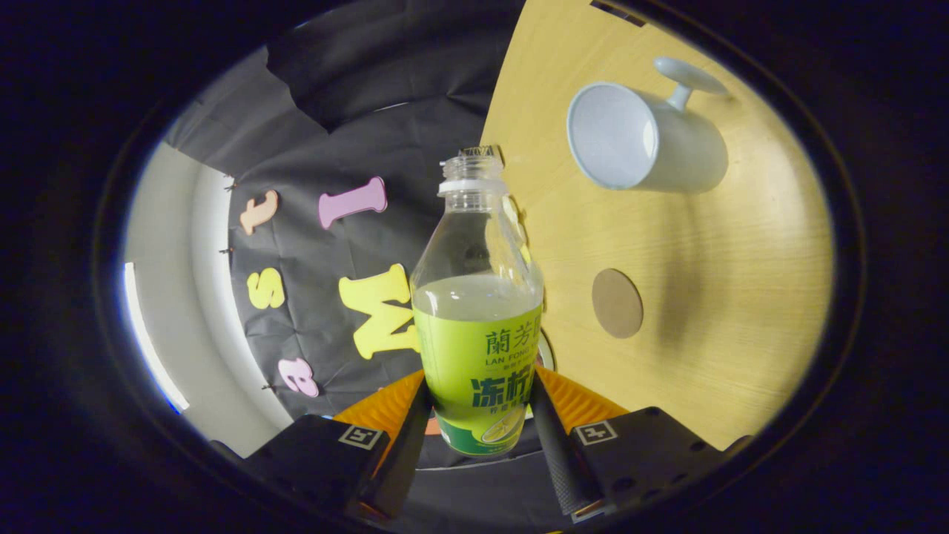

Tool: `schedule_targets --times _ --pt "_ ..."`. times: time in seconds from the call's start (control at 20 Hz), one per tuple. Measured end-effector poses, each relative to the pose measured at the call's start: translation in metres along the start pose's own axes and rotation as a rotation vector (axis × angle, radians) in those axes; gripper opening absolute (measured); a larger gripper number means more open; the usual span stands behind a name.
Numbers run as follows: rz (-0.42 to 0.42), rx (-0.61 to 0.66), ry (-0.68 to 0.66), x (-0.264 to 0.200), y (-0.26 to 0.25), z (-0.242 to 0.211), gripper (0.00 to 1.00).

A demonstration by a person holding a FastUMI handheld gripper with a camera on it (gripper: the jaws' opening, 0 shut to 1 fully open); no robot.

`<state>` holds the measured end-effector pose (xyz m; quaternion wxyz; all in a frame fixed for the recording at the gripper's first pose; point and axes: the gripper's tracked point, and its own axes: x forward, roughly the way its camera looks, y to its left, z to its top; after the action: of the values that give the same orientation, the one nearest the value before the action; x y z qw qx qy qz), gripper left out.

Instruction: Take the bottle from table, then pour the juice into the cup, finally place the bottle on the coaster

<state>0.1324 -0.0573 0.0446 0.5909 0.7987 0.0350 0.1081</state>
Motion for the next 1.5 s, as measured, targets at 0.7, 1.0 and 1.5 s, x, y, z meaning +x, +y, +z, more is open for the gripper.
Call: schedule_targets --times 0.7,1.0,1.5 --pt "0.074 0.167 0.026 0.002 0.018 -0.002 0.79" --pt "0.084 0.205 0.029 0.004 0.024 0.001 0.79" --pt "0.106 0.264 0.048 0.001 0.033 0.006 0.79"
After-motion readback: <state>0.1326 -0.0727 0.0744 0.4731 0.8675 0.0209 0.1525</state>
